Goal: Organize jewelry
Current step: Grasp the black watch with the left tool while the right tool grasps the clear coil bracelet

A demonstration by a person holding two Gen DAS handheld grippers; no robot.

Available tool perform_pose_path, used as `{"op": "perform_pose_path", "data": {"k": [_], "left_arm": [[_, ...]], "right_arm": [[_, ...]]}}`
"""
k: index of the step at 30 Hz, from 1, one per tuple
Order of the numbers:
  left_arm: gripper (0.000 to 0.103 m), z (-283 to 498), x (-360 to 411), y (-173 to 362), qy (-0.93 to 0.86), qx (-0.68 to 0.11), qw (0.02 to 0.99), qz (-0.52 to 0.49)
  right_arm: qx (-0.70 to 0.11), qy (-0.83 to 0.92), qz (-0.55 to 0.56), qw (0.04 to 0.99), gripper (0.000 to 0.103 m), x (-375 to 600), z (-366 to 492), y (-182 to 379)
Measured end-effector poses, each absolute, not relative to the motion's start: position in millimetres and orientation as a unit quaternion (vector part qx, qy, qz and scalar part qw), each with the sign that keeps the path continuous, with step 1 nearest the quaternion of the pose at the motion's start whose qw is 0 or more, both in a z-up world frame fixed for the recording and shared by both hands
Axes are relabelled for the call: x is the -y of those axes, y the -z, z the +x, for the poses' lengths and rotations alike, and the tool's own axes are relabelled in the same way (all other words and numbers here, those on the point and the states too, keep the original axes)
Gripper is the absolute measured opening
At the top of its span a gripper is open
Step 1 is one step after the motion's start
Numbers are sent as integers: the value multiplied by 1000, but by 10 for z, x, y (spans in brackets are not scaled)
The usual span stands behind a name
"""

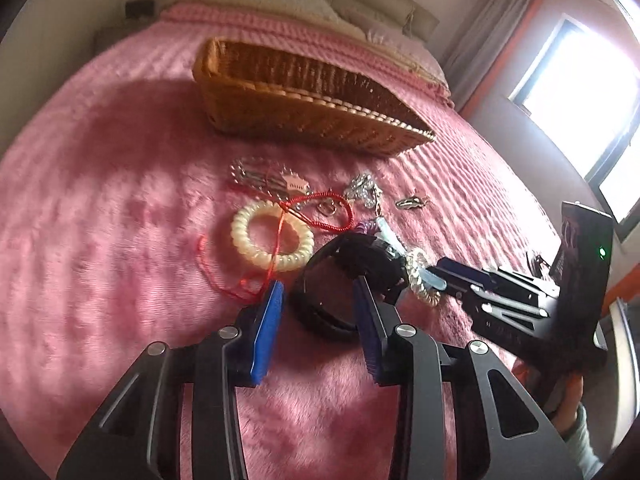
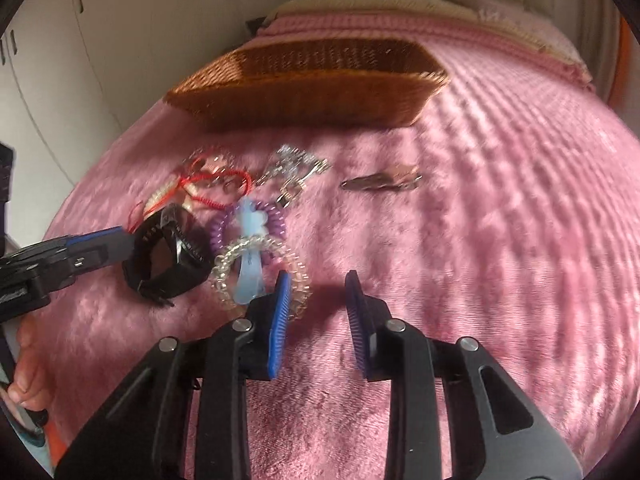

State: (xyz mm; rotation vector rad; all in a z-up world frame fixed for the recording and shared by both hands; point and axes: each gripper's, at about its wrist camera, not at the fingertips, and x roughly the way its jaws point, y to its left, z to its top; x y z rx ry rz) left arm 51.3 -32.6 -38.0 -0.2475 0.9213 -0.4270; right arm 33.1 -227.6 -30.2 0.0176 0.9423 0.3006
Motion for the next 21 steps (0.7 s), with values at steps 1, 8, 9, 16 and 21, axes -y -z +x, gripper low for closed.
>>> {"op": "perform_pose_path", "data": {"k": [1,8,9,16,21], "left_arm": [[34,544,347,405,201,-444,865,-117],[18,710,484,519,169,-456,868,-105],[15,711,491,510,165,-453,870,-104],[13,429,426,414,156,-435,883,-85],[13,113,181,396,114,-444,886,-71]], "right_arm": [[-454,-144,6,879,25,2260,343,309],[-447,-132,-21,884,9,2131,372,307],[-440,-130,-21,888,8,2128,347,294],[-411,-126,22,903,8,2351,132,63],[-445,-104,22,889,8,2485,48,123]]}}
